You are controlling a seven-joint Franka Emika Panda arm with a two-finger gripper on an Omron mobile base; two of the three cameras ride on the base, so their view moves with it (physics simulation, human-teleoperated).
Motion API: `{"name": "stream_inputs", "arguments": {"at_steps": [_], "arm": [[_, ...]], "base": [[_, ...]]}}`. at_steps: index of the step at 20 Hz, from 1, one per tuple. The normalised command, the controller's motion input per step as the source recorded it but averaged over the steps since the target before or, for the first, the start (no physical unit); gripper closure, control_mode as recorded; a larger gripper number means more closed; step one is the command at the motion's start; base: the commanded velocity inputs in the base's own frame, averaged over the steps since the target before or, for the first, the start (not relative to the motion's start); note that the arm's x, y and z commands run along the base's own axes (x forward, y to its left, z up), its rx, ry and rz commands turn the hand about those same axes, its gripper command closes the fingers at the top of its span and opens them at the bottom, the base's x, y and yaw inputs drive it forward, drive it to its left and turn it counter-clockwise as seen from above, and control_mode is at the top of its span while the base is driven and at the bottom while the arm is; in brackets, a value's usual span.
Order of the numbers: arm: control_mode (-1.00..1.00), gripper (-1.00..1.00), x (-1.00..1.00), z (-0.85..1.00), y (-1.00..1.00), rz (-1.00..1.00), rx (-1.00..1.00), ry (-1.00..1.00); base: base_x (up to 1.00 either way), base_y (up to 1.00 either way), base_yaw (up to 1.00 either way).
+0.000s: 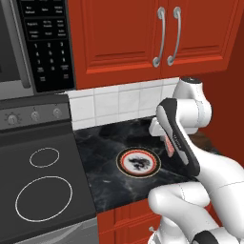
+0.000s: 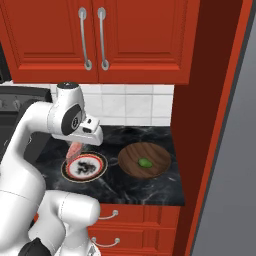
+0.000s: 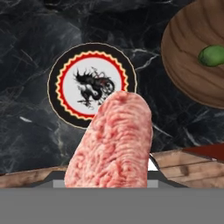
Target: Place the steak on the plate and place the avocado on the same plate.
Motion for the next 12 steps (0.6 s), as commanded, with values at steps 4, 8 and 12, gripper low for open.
{"name": "stream_inputs", "arguments": {"at_steps": [4,8,12], "arm": [[1.0,1.0,0.0,0.0,0.0,0.0,0.0,0.0],[-1.0,1.0,0.0,0.0,0.0,0.0,0.0,0.0],[-1.0,1.0,0.0,-0.06,0.08,0.0,0.0,0.0]], "base": [[0.25,0.01,-0.02],[0.0,-0.01,0.0],[0.0,0.0,0.0]]}}
